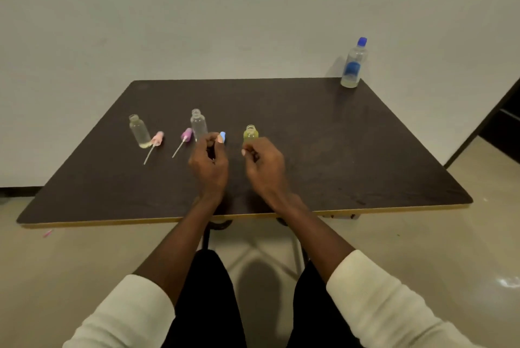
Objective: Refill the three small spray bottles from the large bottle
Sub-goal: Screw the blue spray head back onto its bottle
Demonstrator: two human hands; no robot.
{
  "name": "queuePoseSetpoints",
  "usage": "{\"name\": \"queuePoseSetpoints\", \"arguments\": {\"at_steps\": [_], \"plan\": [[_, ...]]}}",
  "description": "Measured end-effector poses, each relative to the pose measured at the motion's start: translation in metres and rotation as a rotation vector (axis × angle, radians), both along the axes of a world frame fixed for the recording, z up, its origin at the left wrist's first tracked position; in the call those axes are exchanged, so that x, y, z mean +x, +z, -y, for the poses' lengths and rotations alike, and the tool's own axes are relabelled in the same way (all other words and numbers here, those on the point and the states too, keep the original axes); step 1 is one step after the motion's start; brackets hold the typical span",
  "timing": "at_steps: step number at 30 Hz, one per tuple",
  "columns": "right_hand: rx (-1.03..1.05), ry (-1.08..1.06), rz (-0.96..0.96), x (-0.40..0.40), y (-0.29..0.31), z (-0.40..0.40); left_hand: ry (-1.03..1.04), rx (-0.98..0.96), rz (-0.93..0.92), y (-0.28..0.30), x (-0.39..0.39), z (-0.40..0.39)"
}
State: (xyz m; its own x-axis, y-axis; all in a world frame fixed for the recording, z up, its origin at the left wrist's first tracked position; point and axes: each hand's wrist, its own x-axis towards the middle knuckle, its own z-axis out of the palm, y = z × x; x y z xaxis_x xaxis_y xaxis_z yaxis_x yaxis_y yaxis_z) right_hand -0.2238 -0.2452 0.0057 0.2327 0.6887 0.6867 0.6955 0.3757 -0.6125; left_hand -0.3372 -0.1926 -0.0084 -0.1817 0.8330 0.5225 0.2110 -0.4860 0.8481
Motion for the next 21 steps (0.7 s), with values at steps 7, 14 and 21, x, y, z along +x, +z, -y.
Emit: {"name": "queuePoseSetpoints", "arguments": {"at_steps": [7, 14, 21], "plan": [[-0.344, 0.055, 0.200, -0.053, 0.000, -0.049, 0.033, -0.233, 0.053, -0.006, -0.043, -0.028], [-0.592, -0.134, 0.391, -0.058, -0.011, -0.108, 0.026, -0.246, 0.090, -0.008, -0.042, -0.030], [-0.561, -0.158, 0.313, -0.055, -0.019, -0.124, 0.045, -0.282, 0.130, -0.007, -0.041, -0.032]]}}
